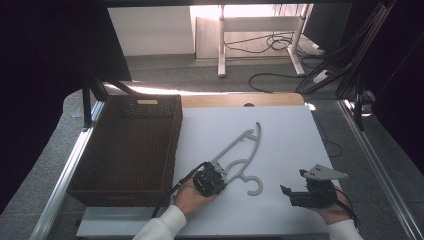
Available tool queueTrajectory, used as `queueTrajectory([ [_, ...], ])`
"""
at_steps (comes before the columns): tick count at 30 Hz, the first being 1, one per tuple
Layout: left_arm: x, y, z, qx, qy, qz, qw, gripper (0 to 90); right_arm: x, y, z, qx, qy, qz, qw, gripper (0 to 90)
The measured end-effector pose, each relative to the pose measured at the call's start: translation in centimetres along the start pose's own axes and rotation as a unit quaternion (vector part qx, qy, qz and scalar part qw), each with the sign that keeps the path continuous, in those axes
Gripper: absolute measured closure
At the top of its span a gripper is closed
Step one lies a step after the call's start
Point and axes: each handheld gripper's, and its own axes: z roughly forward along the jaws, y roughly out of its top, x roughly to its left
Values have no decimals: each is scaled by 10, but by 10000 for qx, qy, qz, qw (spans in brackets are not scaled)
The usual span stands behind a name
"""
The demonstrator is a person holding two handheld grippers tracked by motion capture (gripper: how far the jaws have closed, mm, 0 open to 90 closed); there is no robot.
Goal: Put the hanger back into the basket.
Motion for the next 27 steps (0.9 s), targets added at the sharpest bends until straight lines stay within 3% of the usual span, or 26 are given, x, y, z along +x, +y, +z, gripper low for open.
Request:
queueTrajectory([
  [15, 3, 1, -1, -8, -231, 15, 9997, 816, -2, -1, 0, -11, -30, 31, 10000, 150],
  [21, 5, 2, -10, -211, -317, -30, 9993, 816, -5, -2, -2, -21, -92, 69, 9999, 150],
  [27, 9, 4, -33, -553, -356, -90, 9978, 816, -8, -2, -3, -45, -140, 95, 9998, 150],
])
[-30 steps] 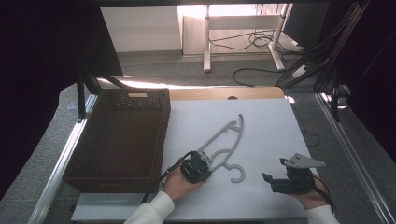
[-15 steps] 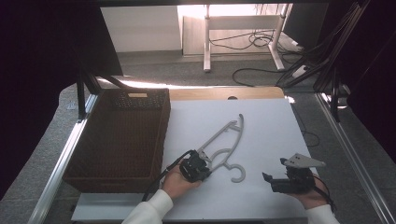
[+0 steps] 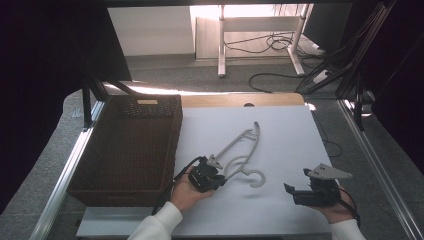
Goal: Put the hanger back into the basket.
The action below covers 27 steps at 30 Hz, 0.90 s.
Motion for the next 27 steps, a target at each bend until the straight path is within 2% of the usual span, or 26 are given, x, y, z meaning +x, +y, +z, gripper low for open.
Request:
queueTrajectory([
  [2, 2, 2, -11, -178, -7, -40, 9998, 817, 0, -1, 1, 19, -21, 10, 10000, 150],
  [3, 2, 2, -11, -178, -7, -40, 9998, 817, 0, -1, 1, 19, -21, 10, 10000, 150],
  [9, 3, 8, -32, -587, -41, -138, 9982, 817, -1, -1, 1, 41, -36, -1, 10000, 151],
  [19, 5, 14, -52, -875, 24, -121, 9961, 818, -2, -1, 1, 45, -51, -1, 10000, 151],
  [27, 6, 18, -72, -1129, 117, -101, 9935, 819, -2, -1, 2, 56, -54, 5, 10000, 151],
])
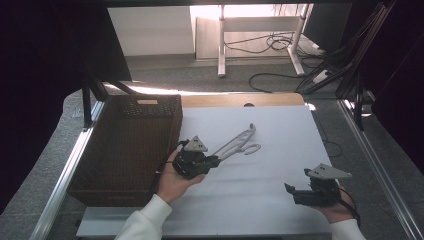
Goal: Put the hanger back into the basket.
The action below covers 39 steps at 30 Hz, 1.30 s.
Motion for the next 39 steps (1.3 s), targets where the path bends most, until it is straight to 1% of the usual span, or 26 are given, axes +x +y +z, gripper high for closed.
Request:
queueTrajectory([
  [3, 0, 4, -6, -101, 38, 34, 9999, 819, -1, 0, 0, 2, -7, -12, 10000, 151],
  [6, -1, 7, -12, -185, -38, 0, 9998, 820, 0, 0, 0, 5, -4, -6, 10000, 151],
  [9, -4, 9, -16, -223, -6, 67, 9997, 819, 0, 0, 1, 12, -2, -10, 10000, 151],
  [14, -7, 12, -23, -324, -52, 53, 9994, 819, 0, 0, 1, 12, 0, 3, 10000, 152],
  [16, -8, 13, -27, -350, -74, 75, 9993, 819, 0, 0, 1, 21, 6, -3, 10000, 152],
  [27, -14, 28, -48, -564, -14, 242, 9981, 819, -1, 0, 2, 30, 15, 2, 10000, 152],
  [31, -12, 30, -56, -620, 32, 254, 9977, 819, -1, 0, 1, 26, 11, 4, 10000, 153],
  [39, -2, 30, -74, -674, 158, 226, 9973, 819, -2, -1, 1, 44, 3, 1, 10000, 153],
])
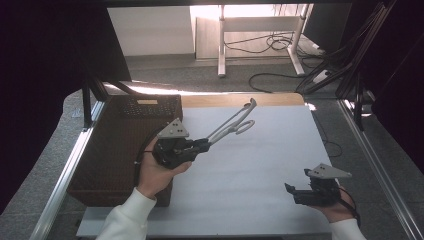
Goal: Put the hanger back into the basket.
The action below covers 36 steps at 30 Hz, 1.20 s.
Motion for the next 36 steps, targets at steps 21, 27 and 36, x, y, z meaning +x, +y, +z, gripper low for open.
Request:
queueTrajectory([
  [21, 17, -6, -37, -189, 270, -68, 9994, 819, 0, 0, -1, -31, -7, 14, 10000, 153],
  [27, 22, -9, -47, -233, 351, -114, 9990, 819, 0, 1, -1, -60, -9, 32, 10000, 153],
  [36, 30, -17, -62, -300, 477, -198, 9982, 819, -1, 1, -2, -57, -24, 27, 10000, 153],
])
